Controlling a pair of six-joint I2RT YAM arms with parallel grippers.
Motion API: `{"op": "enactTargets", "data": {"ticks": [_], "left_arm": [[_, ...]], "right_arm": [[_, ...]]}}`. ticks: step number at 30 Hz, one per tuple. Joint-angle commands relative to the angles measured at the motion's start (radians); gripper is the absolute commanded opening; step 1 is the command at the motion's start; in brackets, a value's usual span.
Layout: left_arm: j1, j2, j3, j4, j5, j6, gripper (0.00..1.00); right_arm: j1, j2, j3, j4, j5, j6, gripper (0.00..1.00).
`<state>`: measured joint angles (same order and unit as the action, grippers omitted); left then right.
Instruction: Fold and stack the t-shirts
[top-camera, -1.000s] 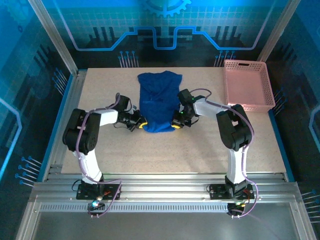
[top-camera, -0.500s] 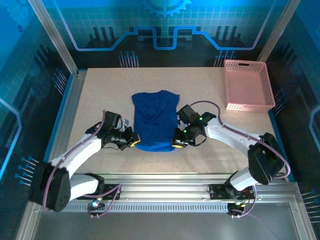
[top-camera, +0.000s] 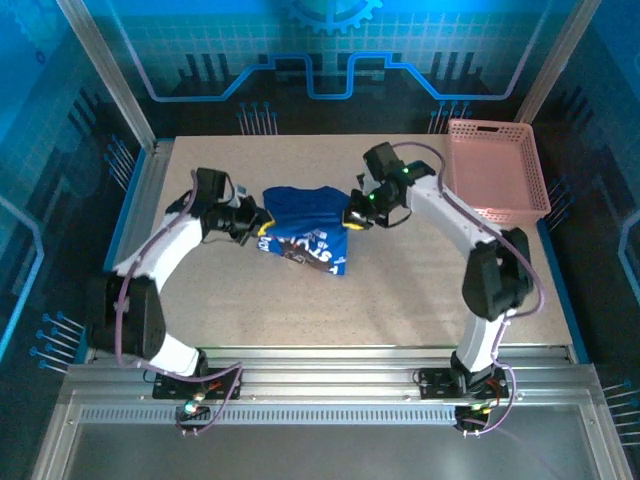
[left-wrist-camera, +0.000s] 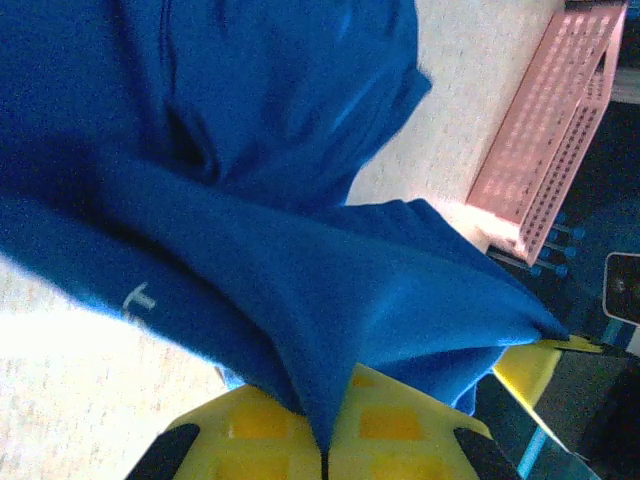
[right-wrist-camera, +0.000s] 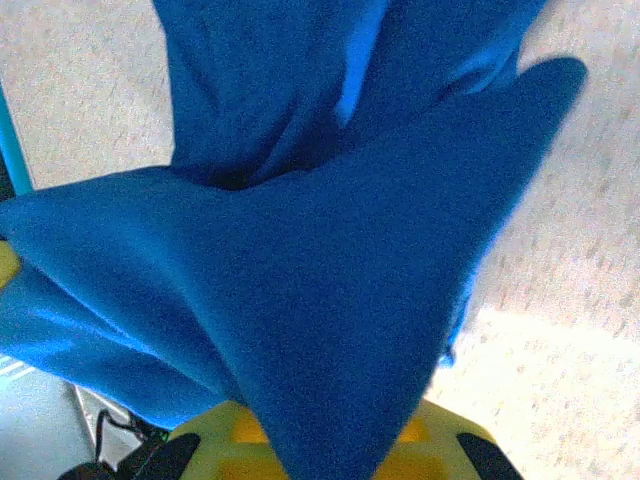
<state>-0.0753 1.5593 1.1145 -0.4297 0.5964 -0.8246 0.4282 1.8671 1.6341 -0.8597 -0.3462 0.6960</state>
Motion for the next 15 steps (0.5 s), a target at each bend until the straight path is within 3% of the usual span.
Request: {"op": "enactTargets", "data": {"ticks": [1,7,11,15], "left_arm": [[0.049,0.128,0.129,-0.005,0.032,0.057,0.0],[0.076,0.327,0.289,0.0,0.058,0.079,0.0],[0.077,0.283,0.248,0.052,0.091,0.087,0.0],[0.078,0.157,0.102,0.137,0.12,0.064,0.0]], "right_arm": [[-0.061,0.138,0.146,-0.119,-0.02,-0.094,0.04],[-0.107,0.312,0.317,-0.154,-0.096,-0.103,0.05],[-0.073,0.247,0.256,-0.086,-0.146,-0.063,0.06],[-0.01,0.14,0.183,-0.068,-0.142,-0.055,0.06]]}}
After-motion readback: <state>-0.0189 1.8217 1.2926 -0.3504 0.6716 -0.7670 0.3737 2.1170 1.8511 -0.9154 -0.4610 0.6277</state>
